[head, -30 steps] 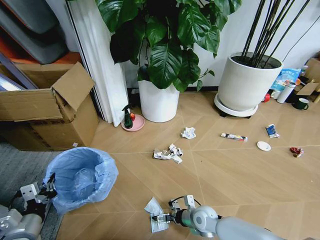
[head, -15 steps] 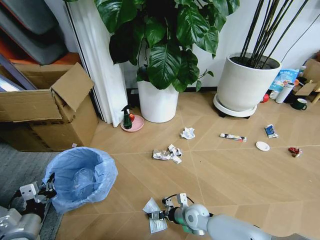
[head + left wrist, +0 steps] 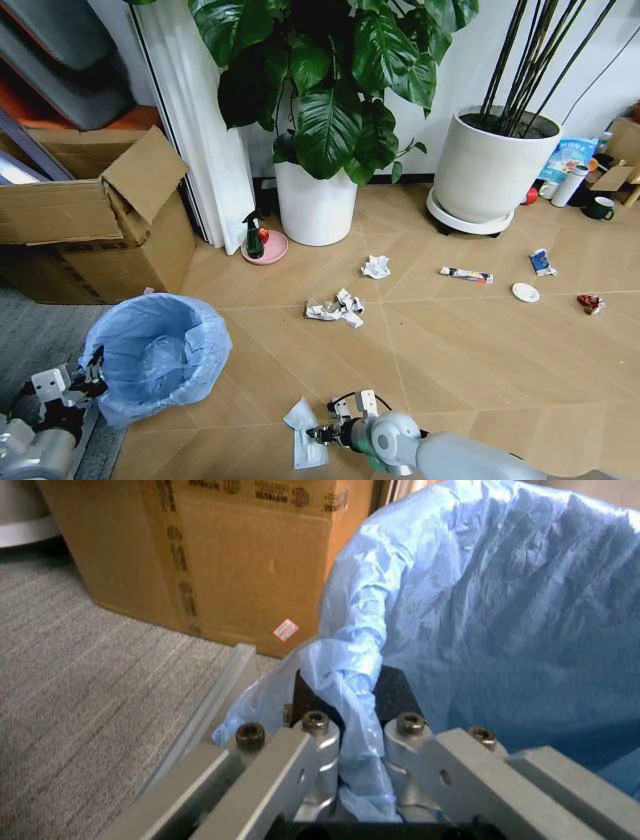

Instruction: Pick up the trash bin and place the garbage on the floor into it.

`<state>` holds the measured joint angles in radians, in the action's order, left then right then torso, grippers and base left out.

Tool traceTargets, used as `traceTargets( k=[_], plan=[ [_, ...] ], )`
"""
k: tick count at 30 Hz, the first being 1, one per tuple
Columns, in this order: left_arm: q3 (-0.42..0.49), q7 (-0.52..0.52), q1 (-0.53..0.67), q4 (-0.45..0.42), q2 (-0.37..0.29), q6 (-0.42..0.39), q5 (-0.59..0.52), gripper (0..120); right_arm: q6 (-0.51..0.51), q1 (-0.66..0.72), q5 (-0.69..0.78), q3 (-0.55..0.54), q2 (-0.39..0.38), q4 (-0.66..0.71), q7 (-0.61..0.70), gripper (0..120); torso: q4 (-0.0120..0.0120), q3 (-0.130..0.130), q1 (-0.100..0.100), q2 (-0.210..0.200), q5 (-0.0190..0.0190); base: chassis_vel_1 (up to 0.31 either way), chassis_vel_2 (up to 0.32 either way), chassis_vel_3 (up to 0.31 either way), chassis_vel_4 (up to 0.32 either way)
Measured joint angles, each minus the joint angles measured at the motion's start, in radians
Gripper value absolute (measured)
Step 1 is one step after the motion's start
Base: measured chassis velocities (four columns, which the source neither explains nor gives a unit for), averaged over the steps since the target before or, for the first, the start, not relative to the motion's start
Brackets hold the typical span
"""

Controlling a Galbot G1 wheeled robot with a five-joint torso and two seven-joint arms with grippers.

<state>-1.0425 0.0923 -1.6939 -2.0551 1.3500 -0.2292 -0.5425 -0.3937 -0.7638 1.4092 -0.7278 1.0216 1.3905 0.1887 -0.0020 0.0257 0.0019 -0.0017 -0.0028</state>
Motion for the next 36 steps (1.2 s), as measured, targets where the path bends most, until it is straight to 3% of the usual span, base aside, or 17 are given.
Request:
traceTargets(
  k=[3, 11, 17, 20, 23, 28, 30, 32, 36],
  plan=[
    [-0.002, 0.001, -0.007, -0.003, -0.005, 0.000, -0.002, 0, -0.004, -0.008, 0.001, 0.008, 0.002, 0.000, 0.003, 1, 0.0002, 0.000, 0.000, 0.000, 0.0001, 0.000, 0.000, 0.000, 0.000],
    [0.013, -0.004, 0.003, -0.003, -0.031, -0.004, -0.007, 0, -0.009, -0.023, -0.019, 0.053, -0.006, 0.018, 0.002, 0, -0.0001, 0.000, 0.000, 0.000, 0.0000, 0.000, 0.000, 0.000, 0.000],
    [0.035, -0.014, 0.021, -0.004, -0.057, -0.014, -0.015, 0, -0.008, -0.044, -0.066, 0.186, -0.024, 0.101, -0.018, 0, 0.0000, 0.000, 0.000, 0.000, 0.0000, 0.000, 0.000, 0.000, 0.000],
    [0.061, -0.018, 0.027, 0.000, -0.082, -0.016, -0.017, 0, -0.003, -0.089, -0.099, 0.329, -0.053, 0.224, -0.035, 0, -0.0001, 0.000, 0.000, 0.000, 0.0000, 0.000, 0.000, 0.000, 0.000],
    [0.080, -0.018, 0.027, 0.009, -0.103, -0.017, -0.019, 0, 0.006, -0.127, -0.139, 0.404, -0.077, 0.289, -0.051, 0, -0.0001, 0.000, 0.000, 0.000, -0.0002, 0.000, 0.000, 0.000, 0.000],
    [0.130, -0.013, 0.044, 0.038, -0.158, -0.017, -0.029, 0, 0.096, -0.223, -0.320, 0.589, -0.140, 0.409, -0.155, 0, -0.0006, 0.000, 0.000, 0.000, -0.0003, 0.000, 0.000, 0.000, 0.000],
    [0.139, -0.012, 0.048, 0.042, -0.167, -0.017, -0.030, 0, 0.122, -0.237, -0.352, 0.617, -0.149, 0.425, -0.176, 0, -0.0005, 0.000, 0.000, 0.000, -0.0002, 0.000, 0.000, 0.000, 0.000],
    [0.168, -0.009, 0.059, 0.051, -0.201, -0.018, -0.041, 0, 0.203, -0.268, -0.444, 0.698, -0.176, 0.466, -0.251, 0, -0.0005, 0.000, 0.000, 0.000, -0.0003, 0.000, 0.000, 0.000, 0.000],
    [0.207, -0.010, 0.071, 0.051, -0.240, -0.026, -0.060, 0, 0.311, -0.256, -0.512, 0.736, -0.215, 0.499, -0.348, 0, -0.0007, 0.000, 0.000, 0.000, -0.0001, 0.000, 0.000, 0.000, 0.000]
  ],
)
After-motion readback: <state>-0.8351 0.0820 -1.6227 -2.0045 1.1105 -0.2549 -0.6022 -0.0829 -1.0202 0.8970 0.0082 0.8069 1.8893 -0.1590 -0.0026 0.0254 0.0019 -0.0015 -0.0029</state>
